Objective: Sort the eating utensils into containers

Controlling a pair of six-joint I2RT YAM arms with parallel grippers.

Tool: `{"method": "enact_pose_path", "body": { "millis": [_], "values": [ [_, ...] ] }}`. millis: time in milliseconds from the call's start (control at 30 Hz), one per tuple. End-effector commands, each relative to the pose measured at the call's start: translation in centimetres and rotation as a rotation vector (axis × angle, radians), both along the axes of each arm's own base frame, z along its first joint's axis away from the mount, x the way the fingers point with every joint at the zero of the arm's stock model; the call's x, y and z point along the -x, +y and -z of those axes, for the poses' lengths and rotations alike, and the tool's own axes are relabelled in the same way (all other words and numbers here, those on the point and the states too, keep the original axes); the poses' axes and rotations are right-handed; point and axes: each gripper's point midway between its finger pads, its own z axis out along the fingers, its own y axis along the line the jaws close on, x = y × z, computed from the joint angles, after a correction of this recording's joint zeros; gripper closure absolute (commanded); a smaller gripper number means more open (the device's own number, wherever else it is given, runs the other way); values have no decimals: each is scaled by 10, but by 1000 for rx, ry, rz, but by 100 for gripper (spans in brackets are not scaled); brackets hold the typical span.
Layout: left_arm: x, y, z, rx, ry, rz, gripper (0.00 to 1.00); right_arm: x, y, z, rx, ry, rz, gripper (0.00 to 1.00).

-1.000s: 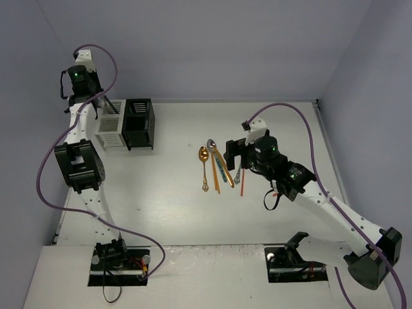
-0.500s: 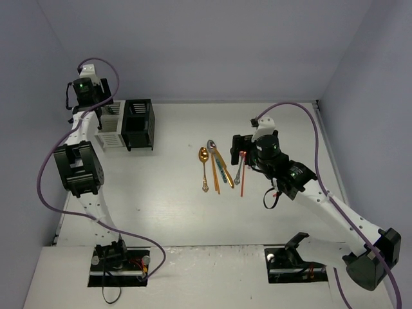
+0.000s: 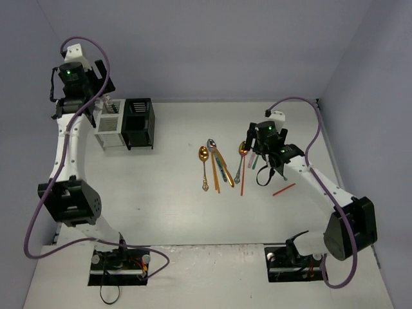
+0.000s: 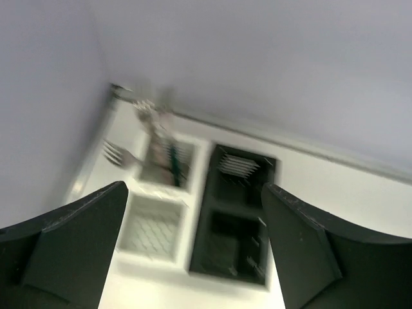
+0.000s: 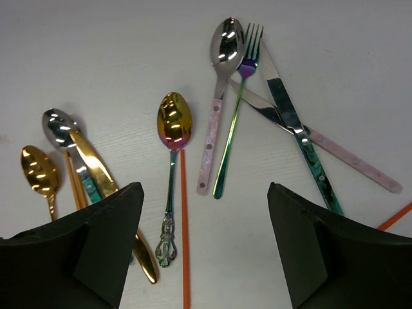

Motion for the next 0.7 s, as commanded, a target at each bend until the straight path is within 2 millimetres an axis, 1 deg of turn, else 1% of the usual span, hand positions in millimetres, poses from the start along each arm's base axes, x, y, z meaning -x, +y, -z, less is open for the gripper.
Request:
{"method": "enact_pose_path", "body": {
  "millis": [0, 67, 100, 133, 167, 233, 267, 300, 333, 433, 500, 600, 667],
  "values": [
    [47, -80, 27, 35, 140, 149, 18, -31, -18, 4, -63, -12, 150, 37],
    [67, -113, 54, 13, 207, 234, 18, -40, -24, 27, -62, 42, 183, 44],
    [78, -138, 63, 1, 226, 295, 18, -45, -28, 30, -71, 46, 201, 49],
    [92, -157, 78, -9, 258, 349, 18, -48, -27, 42, -76, 73, 213, 51],
    [101, -163, 89, -16, 283, 365, 18, -52, -27, 49, -77, 88, 216, 54],
    [115, -177, 100, -18, 309, 409, 17, -60, -26, 59, -74, 110, 217, 56],
    [129, -186, 113, -13, 340, 436, 17, -64, -23, 64, -74, 120, 213, 57],
    [132, -187, 110, -11, 329, 439, 17, -67, -23, 68, -72, 128, 215, 57],
    [141, -193, 123, 9, 361, 451, 18, -69, -21, 73, -76, 139, 211, 58],
    [160, -212, 134, 55, 390, 494, 18, -79, -23, 89, -69, 164, 231, 60],
    [167, -222, 140, 54, 398, 506, 18, -84, -26, 98, -52, 175, 246, 62],
    [170, -229, 146, 70, 411, 514, 18, -87, -29, 109, -44, 193, 264, 63],
    [171, -236, 144, 85, 413, 538, 18, -89, -32, 113, -40, 198, 276, 65]
  ]
}}
